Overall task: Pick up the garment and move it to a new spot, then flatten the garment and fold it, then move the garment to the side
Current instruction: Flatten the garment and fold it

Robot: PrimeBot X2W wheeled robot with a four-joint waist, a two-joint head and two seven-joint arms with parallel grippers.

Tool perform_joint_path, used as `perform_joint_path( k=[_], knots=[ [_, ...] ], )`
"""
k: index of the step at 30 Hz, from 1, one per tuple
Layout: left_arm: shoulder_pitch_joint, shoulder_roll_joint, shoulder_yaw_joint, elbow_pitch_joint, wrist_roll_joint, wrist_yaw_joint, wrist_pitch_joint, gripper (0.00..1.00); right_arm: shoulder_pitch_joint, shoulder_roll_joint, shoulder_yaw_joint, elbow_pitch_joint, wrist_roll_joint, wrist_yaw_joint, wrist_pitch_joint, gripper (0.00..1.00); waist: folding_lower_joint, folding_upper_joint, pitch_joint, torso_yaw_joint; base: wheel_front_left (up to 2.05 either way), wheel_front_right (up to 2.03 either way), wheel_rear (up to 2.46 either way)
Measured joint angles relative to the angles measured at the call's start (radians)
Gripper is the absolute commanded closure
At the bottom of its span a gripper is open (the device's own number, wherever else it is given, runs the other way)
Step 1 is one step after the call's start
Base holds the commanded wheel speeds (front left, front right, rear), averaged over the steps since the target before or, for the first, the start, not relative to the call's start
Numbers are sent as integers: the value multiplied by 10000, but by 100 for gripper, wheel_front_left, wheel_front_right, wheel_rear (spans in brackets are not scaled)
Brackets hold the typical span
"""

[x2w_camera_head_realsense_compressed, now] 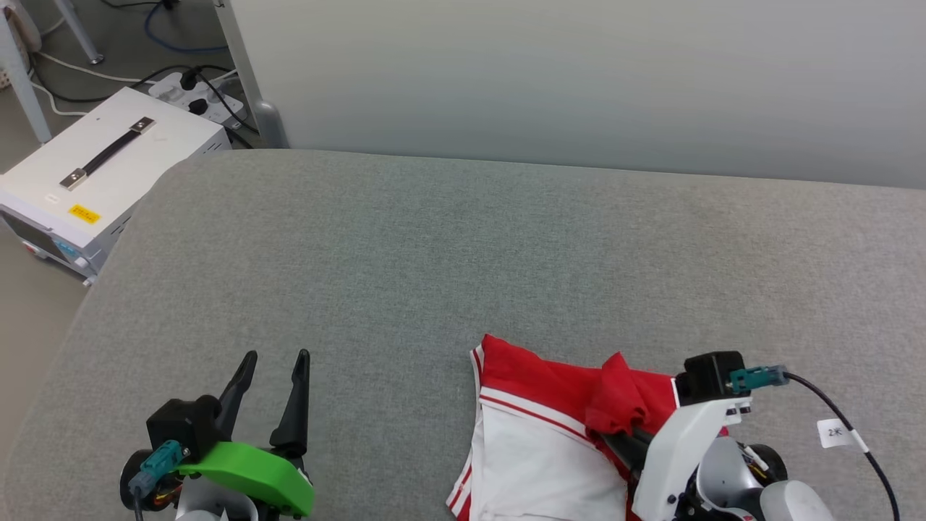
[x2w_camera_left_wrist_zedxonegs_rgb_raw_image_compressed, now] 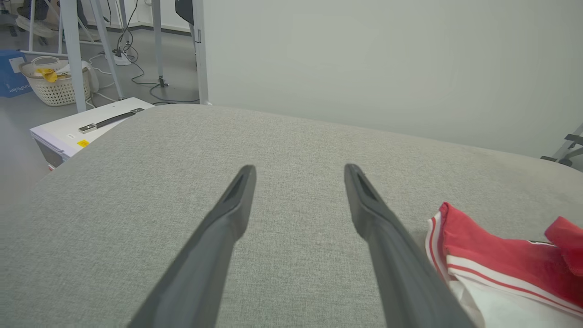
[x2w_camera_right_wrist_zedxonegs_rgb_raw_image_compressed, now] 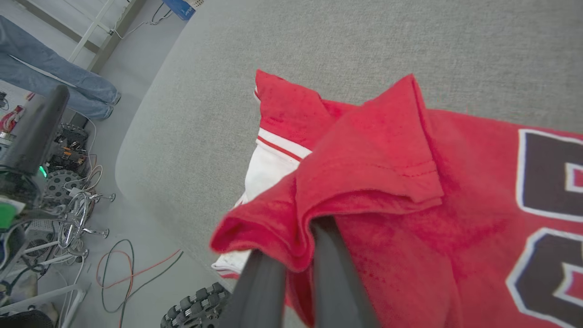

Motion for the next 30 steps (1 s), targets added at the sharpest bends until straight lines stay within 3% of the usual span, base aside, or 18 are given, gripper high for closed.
perform_joint_path(
  k=[13,14,15,26,30],
  knots=[
    [-3,-4,-2,42,0,-31,0,0,-1043,50,1657,2456,819,0,-1772,100,0,0,62,485,0,0,0],
    [-3,-4,0,48,0,-33,0,0,-1139,42,1756,2683,757,-2,-1866,4,0,0,78,505,0,0,0],
    [-5,-4,2,50,0,-33,0,0,-1241,42,1885,2878,644,-2,-1973,0,0,0,96,521,0,0,0],
    [-5,-2,10,82,0,-35,0,0,-1887,46,3632,3170,1083,0,-2426,0,0,0,66,441,0,0,0],
    [-5,-4,0,107,0,-33,0,0,-1971,54,3825,3070,963,0,-2456,0,0,0,-10,403,0,0,0]
  ],
)
